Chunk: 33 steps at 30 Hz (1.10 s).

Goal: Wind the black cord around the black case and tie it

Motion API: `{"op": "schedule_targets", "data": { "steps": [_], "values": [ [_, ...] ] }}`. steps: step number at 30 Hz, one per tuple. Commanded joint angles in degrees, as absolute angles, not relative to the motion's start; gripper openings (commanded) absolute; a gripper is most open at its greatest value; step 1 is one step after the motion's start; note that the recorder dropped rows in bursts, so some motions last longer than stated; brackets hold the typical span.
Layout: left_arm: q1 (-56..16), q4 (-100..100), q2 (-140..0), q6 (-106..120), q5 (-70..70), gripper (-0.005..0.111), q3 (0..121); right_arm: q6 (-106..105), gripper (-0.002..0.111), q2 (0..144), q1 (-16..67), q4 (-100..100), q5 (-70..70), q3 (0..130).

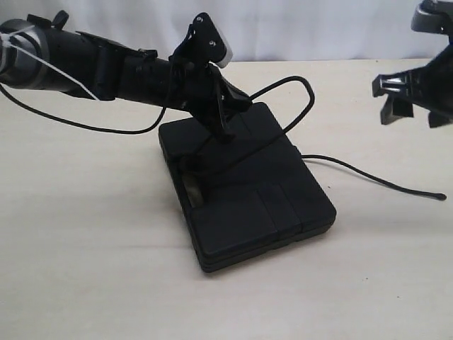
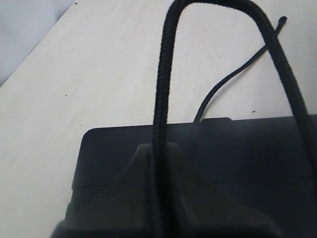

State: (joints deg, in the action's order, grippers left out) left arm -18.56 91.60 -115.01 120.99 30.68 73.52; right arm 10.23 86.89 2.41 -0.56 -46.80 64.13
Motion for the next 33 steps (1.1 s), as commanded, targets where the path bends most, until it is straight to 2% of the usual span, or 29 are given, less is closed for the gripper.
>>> {"op": "schedule_targets", "data": {
  "steps": [1,8,13,26,33],
  "values": [
    [-18.6,92.6,-115.0,122.7,29.4,0.0,74.0,19.8,0.065,90.7,0.7,-6.0,-49.5,63.5],
    [-18.6,92.4,-115.0,122.7,28.7,0.0,74.0,50.3,0.065,97.3,0.7,-19.2,-47.0,61.7],
    [-18.6,92.5,-115.0,122.7,28.8,0.0,74.0,70.1,0.065,100.7,0.7,-21.5,-41.8,59.9],
    [-18.6,92.5,-115.0,122.7,29.0,0.0,74.0,88.4,0.065,109.6,0.7,-20.7,-30.6,59.6],
    [-18.6,92.5,-115.0,122.7,29.0,0.0,74.0,89.2,0.065,112.4,0.7,-19.7,-27.1,59.6]
  ]
}}
